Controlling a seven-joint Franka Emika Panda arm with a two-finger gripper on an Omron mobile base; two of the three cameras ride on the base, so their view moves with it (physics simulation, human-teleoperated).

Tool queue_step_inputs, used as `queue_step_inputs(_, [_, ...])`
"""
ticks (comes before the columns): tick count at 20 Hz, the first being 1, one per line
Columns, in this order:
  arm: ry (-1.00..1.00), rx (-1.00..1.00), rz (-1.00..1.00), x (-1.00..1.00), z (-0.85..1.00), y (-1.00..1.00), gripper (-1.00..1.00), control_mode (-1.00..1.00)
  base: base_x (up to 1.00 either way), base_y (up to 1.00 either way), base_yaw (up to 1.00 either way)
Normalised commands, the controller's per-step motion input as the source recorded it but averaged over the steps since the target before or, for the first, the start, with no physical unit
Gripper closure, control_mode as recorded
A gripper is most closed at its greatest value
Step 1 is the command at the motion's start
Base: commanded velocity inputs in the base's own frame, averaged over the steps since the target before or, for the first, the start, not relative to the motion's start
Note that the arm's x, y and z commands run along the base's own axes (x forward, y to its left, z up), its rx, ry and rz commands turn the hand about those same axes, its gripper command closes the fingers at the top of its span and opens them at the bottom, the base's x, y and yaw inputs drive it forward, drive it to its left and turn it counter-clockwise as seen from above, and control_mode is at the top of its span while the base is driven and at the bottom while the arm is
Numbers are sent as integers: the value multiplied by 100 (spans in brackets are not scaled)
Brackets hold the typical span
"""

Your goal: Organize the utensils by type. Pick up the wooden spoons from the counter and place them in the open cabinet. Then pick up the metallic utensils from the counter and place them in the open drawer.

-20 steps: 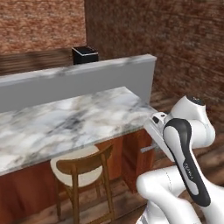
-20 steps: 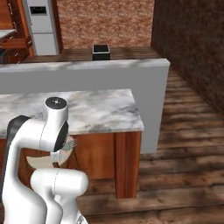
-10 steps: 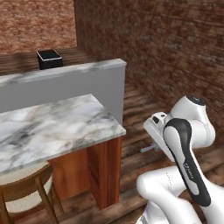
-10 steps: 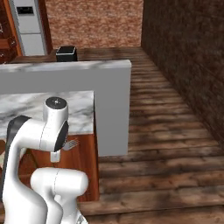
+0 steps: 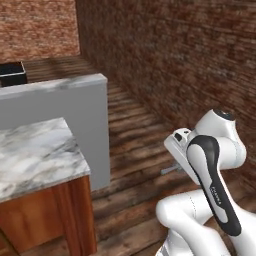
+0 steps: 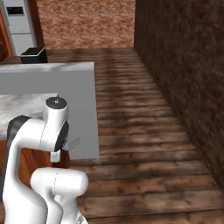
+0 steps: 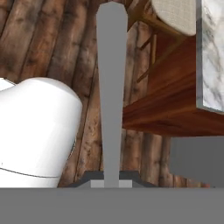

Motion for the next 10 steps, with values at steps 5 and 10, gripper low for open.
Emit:
queue_step_inputs(5, [0, 0, 0, 0, 0, 0, 100, 100, 72, -80, 9])
queue_step_inputs(10, [0, 0, 0, 0, 0, 0, 100, 100, 82, -55, 15])
